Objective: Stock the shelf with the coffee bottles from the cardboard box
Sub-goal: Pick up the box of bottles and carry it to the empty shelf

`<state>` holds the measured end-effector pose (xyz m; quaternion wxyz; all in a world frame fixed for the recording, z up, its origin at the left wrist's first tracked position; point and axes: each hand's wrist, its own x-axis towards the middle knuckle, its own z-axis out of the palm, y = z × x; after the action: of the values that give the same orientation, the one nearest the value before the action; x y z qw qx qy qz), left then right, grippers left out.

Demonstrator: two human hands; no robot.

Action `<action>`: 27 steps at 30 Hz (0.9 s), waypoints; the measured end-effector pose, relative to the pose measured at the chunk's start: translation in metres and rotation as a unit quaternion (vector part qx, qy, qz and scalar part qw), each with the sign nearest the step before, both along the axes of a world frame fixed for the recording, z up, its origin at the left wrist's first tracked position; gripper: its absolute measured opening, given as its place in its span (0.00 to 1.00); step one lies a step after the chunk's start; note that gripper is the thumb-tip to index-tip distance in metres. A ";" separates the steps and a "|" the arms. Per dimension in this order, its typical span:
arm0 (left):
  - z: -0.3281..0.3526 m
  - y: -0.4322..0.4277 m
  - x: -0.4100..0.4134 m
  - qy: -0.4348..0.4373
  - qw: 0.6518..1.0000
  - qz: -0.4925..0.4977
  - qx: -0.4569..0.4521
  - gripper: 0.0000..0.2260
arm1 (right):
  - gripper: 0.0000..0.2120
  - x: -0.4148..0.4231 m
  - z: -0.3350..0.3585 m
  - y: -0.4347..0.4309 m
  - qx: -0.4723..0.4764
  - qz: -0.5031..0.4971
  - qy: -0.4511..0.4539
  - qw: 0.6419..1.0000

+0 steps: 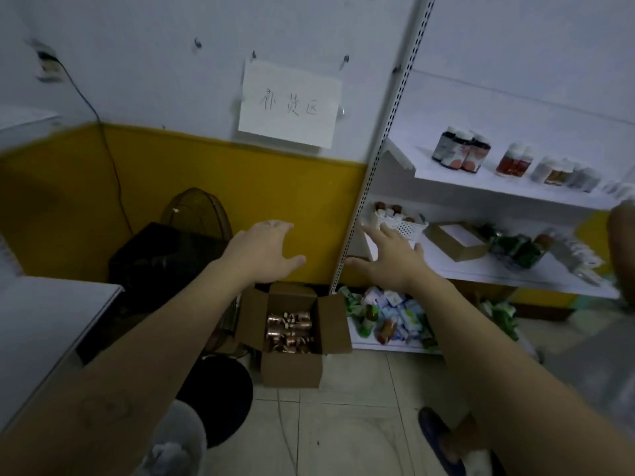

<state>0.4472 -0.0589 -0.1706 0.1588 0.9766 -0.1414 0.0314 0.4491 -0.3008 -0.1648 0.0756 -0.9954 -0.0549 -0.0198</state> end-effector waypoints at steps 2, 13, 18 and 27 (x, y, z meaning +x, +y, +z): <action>-0.011 -0.009 0.030 0.009 1.000 0.000 0.010 0.36 | 0.40 0.026 -0.013 -0.013 0.004 -0.014 0.007 1.000; -0.086 -0.097 0.175 0.113 0.992 0.052 0.033 0.33 | 0.38 0.182 -0.111 -0.094 0.115 -0.014 0.076 0.990; -0.107 -0.113 0.233 0.144 0.985 0.086 0.037 0.33 | 0.38 0.252 -0.134 -0.112 0.110 -0.014 0.086 0.990; -0.178 -0.084 0.342 0.189 0.977 0.094 0.000 0.33 | 0.38 0.374 -0.189 -0.086 0.048 -0.002 0.164 0.985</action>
<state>0.7888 -0.1428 -0.3487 0.1792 0.9738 -0.0166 -0.1390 0.8228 -0.3871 -0.3535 0.1309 -0.9806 -0.0384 0.1409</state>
